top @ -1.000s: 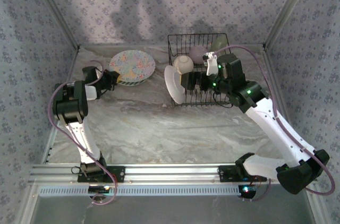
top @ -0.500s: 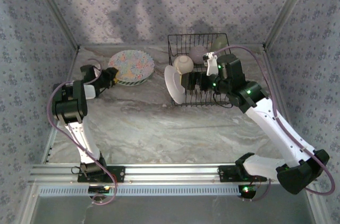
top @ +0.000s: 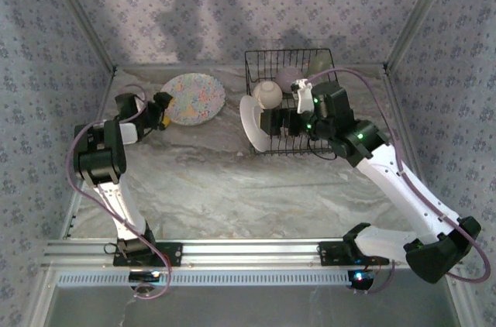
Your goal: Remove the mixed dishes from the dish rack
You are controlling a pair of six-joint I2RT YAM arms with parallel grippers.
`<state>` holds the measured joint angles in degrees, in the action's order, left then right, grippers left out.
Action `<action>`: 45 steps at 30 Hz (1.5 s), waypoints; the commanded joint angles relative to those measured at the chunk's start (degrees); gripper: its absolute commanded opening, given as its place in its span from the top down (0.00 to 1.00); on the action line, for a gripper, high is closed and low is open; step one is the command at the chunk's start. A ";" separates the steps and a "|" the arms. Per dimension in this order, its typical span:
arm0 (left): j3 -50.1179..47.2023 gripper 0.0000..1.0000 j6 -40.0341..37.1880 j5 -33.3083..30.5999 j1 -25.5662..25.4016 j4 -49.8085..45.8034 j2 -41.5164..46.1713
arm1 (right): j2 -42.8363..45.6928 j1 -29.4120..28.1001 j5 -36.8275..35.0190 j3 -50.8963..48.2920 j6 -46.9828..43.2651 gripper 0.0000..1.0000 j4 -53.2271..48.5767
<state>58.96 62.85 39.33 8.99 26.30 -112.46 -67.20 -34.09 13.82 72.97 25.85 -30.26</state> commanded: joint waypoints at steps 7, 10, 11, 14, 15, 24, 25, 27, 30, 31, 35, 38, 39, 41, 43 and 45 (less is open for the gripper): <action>2.02 0.01 -6.50 -4.72 0.84 -14.72 8.79 | -0.19 -1.79 -8.33 1.94 -1.83 0.00 -5.64; 3.12 0.01 -7.76 -6.68 1.03 -19.96 11.16 | -0.81 -2.52 -11.25 2.68 -1.96 0.00 -7.45; 3.39 0.01 -8.11 -7.27 1.16 -21.48 12.04 | -1.06 -2.77 -12.11 3.02 -1.98 0.00 -7.95; 5.93 0.01 -10.70 -9.04 1.28 -28.79 13.68 | -1.79 -3.47 -14.17 3.80 -2.03 0.00 -9.33; 6.47 0.01 -11.24 -9.31 1.35 -30.24 14.40 | -2.15 -3.78 -15.00 4.11 -2.07 0.00 -9.82; 10.35 0.01 -18.64 -7.67 -0.31 -45.05 30.75 | -8.53 -7.62 -23.24 9.40 -2.31 0.00 -16.51; 11.11 0.01 -20.64 -7.69 -1.18 -47.89 33.08 | -9.43 -8.05 -23.68 9.78 -2.38 0.00 -16.56; 11.37 0.01 -24.67 -6.89 -2.98 -51.24 37.38 | -11.36 -8.68 -24.06 10.78 -2.44 0.00 -16.54; 10.50 0.01 -30.77 -6.04 -5.92 -56.45 43.18 | -15.10 -9.29 -25.42 13.45 -2.65 0.00 -17.41; 9.35 0.01 -32.17 -5.30 -6.59 -57.41 45.14 | -16.73 -9.40 -25.84 14.58 -2.56 0.00 -17.95; 1.37 0.01 -33.57 -2.36 -7.25 -56.22 53.25 | -22.02 -10.26 -28.34 18.75 -1.83 0.00 -19.71; -3.56 0.01 -34.10 -2.34 -7.25 -56.18 57.00 | -25.57 -11.82 -32.66 21.82 0.05 0.00 -20.63; -4.60 0.01 -34.19 -2.05 -7.27 -56.18 57.47 | -26.92 -12.24 -33.60 22.91 0.72 0.00 -21.06; -6.87 0.01 -33.98 -1.14 -7.29 -55.62 57.88 | -30.77 -12.95 -35.15 26.80 2.53 0.00 -23.65; -8.31 0.01 -34.02 -0.92 -7.28 -55.07 57.88 | -34.89 -13.96 -37.02 31.47 3.90 0.00 -27.00; -9.24 0.01 -34.40 -1.31 -7.28 -54.78 57.80 | -39.08 -15.29 -39.70 36.26 4.61 0.00 -30.38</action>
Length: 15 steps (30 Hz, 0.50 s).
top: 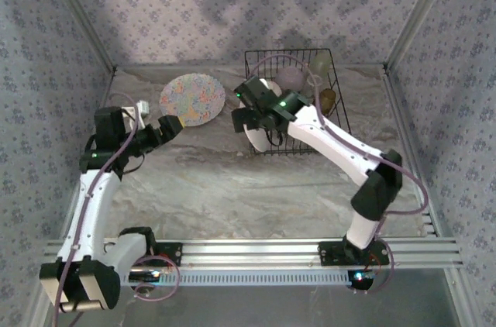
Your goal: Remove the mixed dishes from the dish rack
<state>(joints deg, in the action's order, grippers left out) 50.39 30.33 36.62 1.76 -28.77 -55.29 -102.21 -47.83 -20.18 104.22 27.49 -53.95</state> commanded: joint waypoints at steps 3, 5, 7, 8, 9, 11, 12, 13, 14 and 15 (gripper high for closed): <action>-1.65 0.01 -2.11 1.19 -0.09 1.06 0.66 | -10.90 -3.42 -11.00 13.17 5.09 0.00 -13.24; -2.26 0.01 -2.19 1.19 -0.06 1.57 0.71 | -15.83 -3.91 -12.74 19.46 6.62 0.00 -18.06; -2.80 0.01 -2.50 1.17 -0.03 1.63 0.71 | -19.95 -4.19 -13.30 24.85 9.79 0.01 -23.29; -2.99 0.01 -2.70 1.17 -0.01 1.62 0.71 | -21.82 -4.19 -13.87 27.35 11.83 0.03 -25.75; -3.18 0.01 -2.81 1.19 -0.03 1.62 0.79 | -23.10 -4.28 -14.63 29.03 12.62 0.05 -27.01; -3.57 0.01 -2.96 0.88 -0.08 1.66 0.95 | -24.95 -4.46 -15.25 30.92 12.22 0.12 -27.76; -3.67 0.01 -2.91 0.64 -0.07 1.71 0.97 | -25.41 -4.44 -15.47 31.06 11.98 0.13 -27.57; -3.72 0.01 -2.90 0.49 -0.01 1.73 1.06 | -25.78 -4.42 -15.58 30.98 11.75 0.14 -27.31; -3.73 0.01 -2.90 0.27 -0.05 1.82 1.19 | -26.14 -4.46 -15.95 31.00 11.10 0.15 -27.05; -3.79 0.01 -2.89 0.06 -0.07 1.88 1.21 | -26.51 -4.44 -16.32 31.01 10.65 0.16 -26.85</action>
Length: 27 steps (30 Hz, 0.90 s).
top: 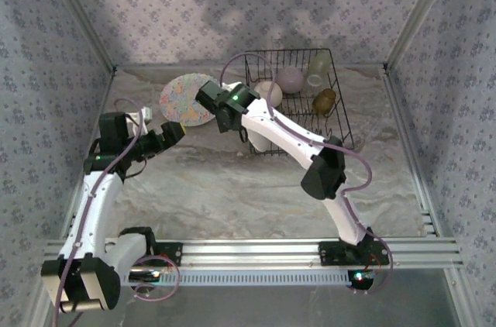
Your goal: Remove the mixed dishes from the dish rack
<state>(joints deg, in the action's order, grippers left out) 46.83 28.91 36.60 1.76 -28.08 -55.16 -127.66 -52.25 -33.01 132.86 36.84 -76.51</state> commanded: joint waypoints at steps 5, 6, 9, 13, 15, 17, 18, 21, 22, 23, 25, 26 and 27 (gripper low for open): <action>-0.20 0.01 -1.14 -0.13 -0.07 1.47 1.10 | -2.53 -0.01 -5.52 2.47 0.04 0.26 -4.08; -0.25 0.01 -1.05 -0.13 -0.07 1.54 1.10 | -2.74 0.02 -5.69 2.49 -0.25 0.29 -3.99; -0.36 0.01 -0.79 -0.30 -0.04 1.62 0.95 | -3.42 0.19 -6.22 2.44 -0.36 0.36 -3.91; -0.33 0.01 -0.61 -0.48 -0.03 1.80 0.82 | -4.08 0.15 -7.01 2.54 -0.30 0.48 -4.08; -0.42 0.01 -0.61 -0.56 -0.04 1.81 0.84 | -4.22 0.23 -7.56 2.54 -0.29 0.55 -4.19; -0.38 0.01 -0.60 -0.65 -0.02 1.85 0.84 | -4.38 0.31 -8.00 2.55 -0.30 0.57 -4.26; -0.42 0.01 -0.52 -0.74 -0.05 1.87 0.84 | -4.36 0.31 -8.24 2.60 -0.28 0.58 -4.26; -0.43 0.01 -0.60 -0.85 0.00 1.75 0.84 | -4.43 0.33 -9.19 2.74 -0.32 0.65 -4.26; -0.49 0.01 -0.52 -0.91 -0.04 1.71 0.84 | -4.44 0.33 -9.59 2.88 -0.28 0.70 -4.35; -0.51 0.01 -0.52 -1.00 0.00 1.75 0.84 | -4.40 0.31 -10.06 3.06 -0.34 0.73 -4.48; -0.51 0.01 -0.52 -1.13 -0.01 1.71 0.75 | -4.25 0.22 -10.82 3.22 -0.31 0.75 -4.74; -0.51 0.01 -0.52 -1.11 0.00 1.73 0.72 | -4.16 0.22 -11.01 3.21 -0.31 0.78 -4.92; -0.51 0.01 -0.47 -1.18 -0.04 1.83 0.66 | -4.05 0.22 -11.18 3.25 -0.28 0.79 -5.05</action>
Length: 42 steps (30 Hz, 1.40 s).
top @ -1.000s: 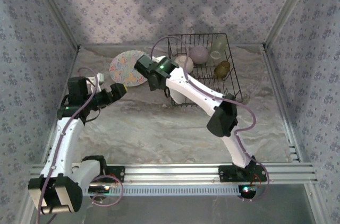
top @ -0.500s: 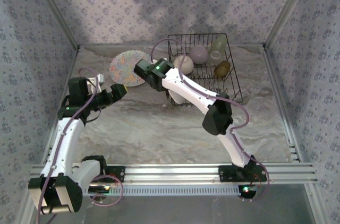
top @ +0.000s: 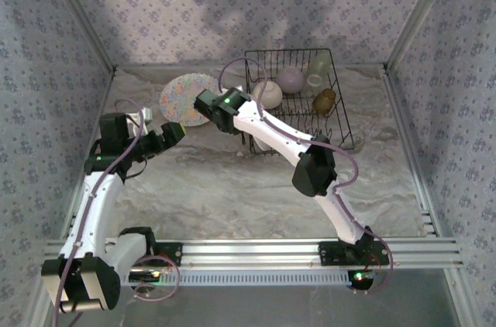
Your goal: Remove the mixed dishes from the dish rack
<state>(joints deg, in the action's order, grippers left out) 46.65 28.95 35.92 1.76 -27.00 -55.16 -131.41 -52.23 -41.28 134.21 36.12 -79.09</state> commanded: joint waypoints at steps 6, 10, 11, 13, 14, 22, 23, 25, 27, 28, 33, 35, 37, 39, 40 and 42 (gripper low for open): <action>-0.42 0.01 -0.21 -0.54 -0.01 1.08 0.27 | 0.36 0.28 -3.94 1.85 0.72 0.93 -3.77; -0.51 0.01 -0.04 -0.59 -0.09 1.17 0.14 | 0.80 0.37 -5.08 1.86 1.19 0.99 -4.39; -0.51 0.01 -0.03 -0.59 -0.01 1.18 0.14 | 0.99 0.37 -5.42 1.91 1.51 1.00 -4.58; -0.60 0.01 -0.03 -0.59 -0.06 1.17 0.14 | 1.37 0.37 -6.19 1.91 1.80 1.00 -4.82; -0.60 0.01 -0.03 -0.59 -0.01 1.19 0.14 | 1.42 0.37 -6.66 1.87 1.96 1.00 -4.92; -0.70 0.01 0.04 -0.68 -0.06 1.16 -0.04 | 2.38 0.99 -8.71 1.96 3.14 1.00 -6.00; -0.69 0.01 0.05 -0.68 -0.08 1.24 -0.06 | 2.61 1.05 -9.08 1.97 3.17 1.00 -6.07; -0.73 0.01 0.05 -0.68 -0.02 1.25 -0.13 | 3.07 1.14 -9.72 1.97 3.20 1.00 -6.19; -0.77 0.01 0.05 -0.72 0.00 1.26 -0.21 | 3.57 1.25 -10.41 1.96 3.00 1.00 -6.01; -0.77 0.01 0.10 -0.68 -0.02 1.34 -0.22 | 3.68 1.34 -10.64 2.01 2.99 1.00 -6.08; -0.77 0.01 0.14 -0.68 -0.02 1.34 -0.30 | 4.63 1.65 -11.62 2.28 2.55 1.00 -6.14; -0.85 0.01 0.14 -0.68 -0.01 1.40 -0.30 | 5.01 1.69 -12.28 2.37 2.42 1.00 -6.24; -0.80 0.01 0.14 -0.68 -0.01 1.38 -0.39 | 5.41 1.77 -12.80 2.37 2.20 1.00 -6.21; -0.77 0.01 0.23 -0.62 -0.04 1.43 -0.40 | 5.81 1.86 -13.13 2.52 2.01 1.00 -6.21; -0.77 0.01 0.23 -0.59 -0.03 1.51 -0.46 | 6.03 1.80 -13.34 2.54 1.92 1.00 -6.19; -0.77 0.01 0.23 -0.59 -0.05 1.52 -0.52 | 6.42 1.91 -13.72 2.66 1.51 1.00 -6.00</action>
<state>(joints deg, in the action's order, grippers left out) 45.91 29.15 35.27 1.76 -26.79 -55.40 -129.36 -50.48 -49.95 134.52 39.00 -83.20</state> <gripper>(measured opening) 0.993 0.070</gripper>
